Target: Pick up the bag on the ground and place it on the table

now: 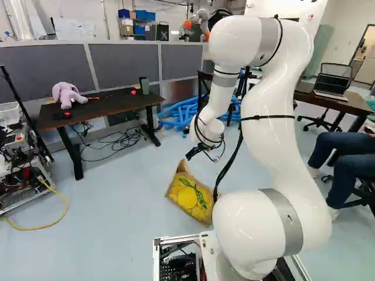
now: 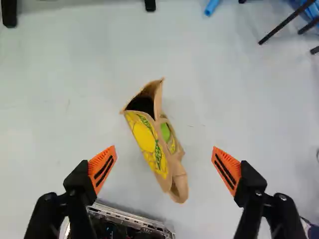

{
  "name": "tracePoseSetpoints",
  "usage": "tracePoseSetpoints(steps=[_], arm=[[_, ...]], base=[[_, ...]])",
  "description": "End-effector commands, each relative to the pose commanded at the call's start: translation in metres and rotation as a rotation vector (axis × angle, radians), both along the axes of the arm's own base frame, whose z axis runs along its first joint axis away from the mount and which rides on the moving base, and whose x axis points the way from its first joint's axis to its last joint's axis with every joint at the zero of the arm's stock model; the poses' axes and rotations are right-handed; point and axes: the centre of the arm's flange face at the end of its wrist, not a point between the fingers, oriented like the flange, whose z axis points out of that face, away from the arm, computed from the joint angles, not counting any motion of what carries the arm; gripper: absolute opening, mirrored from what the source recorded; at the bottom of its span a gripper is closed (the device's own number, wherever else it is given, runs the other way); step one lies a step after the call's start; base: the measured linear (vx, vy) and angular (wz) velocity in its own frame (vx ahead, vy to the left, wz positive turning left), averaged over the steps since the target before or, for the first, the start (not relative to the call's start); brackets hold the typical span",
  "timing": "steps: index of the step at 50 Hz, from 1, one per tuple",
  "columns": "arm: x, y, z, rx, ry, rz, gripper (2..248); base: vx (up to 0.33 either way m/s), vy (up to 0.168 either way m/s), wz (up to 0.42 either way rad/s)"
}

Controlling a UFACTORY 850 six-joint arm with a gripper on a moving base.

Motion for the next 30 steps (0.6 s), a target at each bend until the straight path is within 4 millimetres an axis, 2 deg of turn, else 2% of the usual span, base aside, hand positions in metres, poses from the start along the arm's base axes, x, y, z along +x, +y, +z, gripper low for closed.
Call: tracePoseSetpoints(steps=[15,30], arm=[[0.005,0.000,-0.021,-0.062,0.021,0.138,247],[0.010,0.000,-0.041,-0.070,0.046,0.162,247]], base=[[0.000,0.000,0.000],[0.000,0.000,0.000]])
